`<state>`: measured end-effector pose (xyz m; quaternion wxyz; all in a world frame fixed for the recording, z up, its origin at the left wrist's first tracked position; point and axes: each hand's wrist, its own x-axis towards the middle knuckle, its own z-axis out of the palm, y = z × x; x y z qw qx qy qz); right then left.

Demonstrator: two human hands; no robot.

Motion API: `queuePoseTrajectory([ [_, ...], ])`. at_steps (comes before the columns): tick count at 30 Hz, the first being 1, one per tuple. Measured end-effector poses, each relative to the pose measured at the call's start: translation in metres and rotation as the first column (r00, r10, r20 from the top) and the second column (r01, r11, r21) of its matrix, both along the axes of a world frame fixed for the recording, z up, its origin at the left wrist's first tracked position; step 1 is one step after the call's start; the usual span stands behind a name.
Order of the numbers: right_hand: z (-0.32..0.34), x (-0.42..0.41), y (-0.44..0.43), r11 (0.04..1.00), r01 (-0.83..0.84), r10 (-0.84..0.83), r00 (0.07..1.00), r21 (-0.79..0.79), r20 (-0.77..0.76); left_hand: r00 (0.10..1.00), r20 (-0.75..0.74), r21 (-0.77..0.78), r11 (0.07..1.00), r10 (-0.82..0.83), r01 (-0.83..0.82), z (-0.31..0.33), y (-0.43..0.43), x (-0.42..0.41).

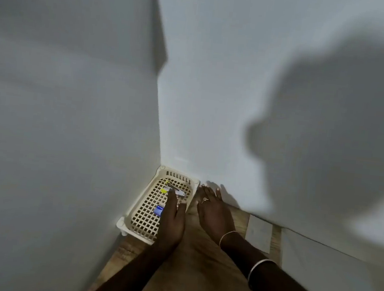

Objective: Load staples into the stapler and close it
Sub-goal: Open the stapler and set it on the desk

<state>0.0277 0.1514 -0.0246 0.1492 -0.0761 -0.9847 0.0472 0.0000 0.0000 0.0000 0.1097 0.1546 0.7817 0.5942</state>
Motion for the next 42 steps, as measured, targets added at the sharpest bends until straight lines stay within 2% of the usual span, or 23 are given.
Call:
queuePoseTrajectory([
  [1,-0.004,-0.009,-0.004,1.000,-0.009,0.010,0.999,-0.018,0.051,0.990,0.122,0.074,0.994,0.071,-0.080,-0.002,-0.001,-0.008],
  [5,-0.010,-0.046,-0.019,0.995,-0.023,0.039,0.986,-0.095,0.160,0.878,0.445,0.140,0.954,0.178,-0.264,-0.005,-0.002,-0.032],
  [8,-0.014,-0.071,-0.026,0.989,-0.028,0.050,0.986,-0.142,0.159,0.817,0.548,0.164,0.934,0.180,-0.316,-0.003,-0.003,-0.051],
  [12,-0.025,-0.098,-0.031,0.977,0.009,0.026,0.986,-0.212,0.163,0.659,0.735,0.214,0.868,0.158,-0.447,-0.012,0.001,-0.072],
  [18,-0.038,-0.110,-0.029,0.994,0.012,0.013,0.972,-0.105,0.234,0.543,0.834,0.267,0.790,0.097,-0.551,-0.015,0.009,-0.087],
  [23,-0.043,-0.114,-0.027,0.996,-0.022,0.040,0.979,-0.090,0.200,0.544,0.836,0.309,0.764,0.065,-0.566,-0.016,0.011,-0.092],
  [28,-0.045,-0.105,-0.027,0.983,0.025,0.003,0.988,-0.180,0.157,0.537,0.842,0.328,0.747,0.047,-0.579,-0.012,0.015,-0.087],
  [34,-0.019,-0.081,-0.018,0.931,0.073,-0.083,0.997,-0.359,-0.013,0.558,0.828,0.443,0.676,-0.057,-0.589,0.017,0.022,-0.066],
  [36,0.000,-0.065,-0.014,0.879,0.061,-0.127,0.986,-0.473,-0.108,0.581,0.807,0.497,0.648,-0.101,-0.578,0.031,0.028,-0.055],
  [38,0.020,-0.047,-0.010,0.783,0.056,-0.217,0.958,-0.619,-0.188,0.641,0.759,0.542,0.655,-0.112,-0.527,0.046,0.033,-0.041],
  [42,0.062,-0.005,-0.002,0.469,-0.011,-0.387,0.896,-0.883,-0.217,0.806,0.574,0.604,0.739,-0.144,-0.298,0.067,0.038,-0.003],
])
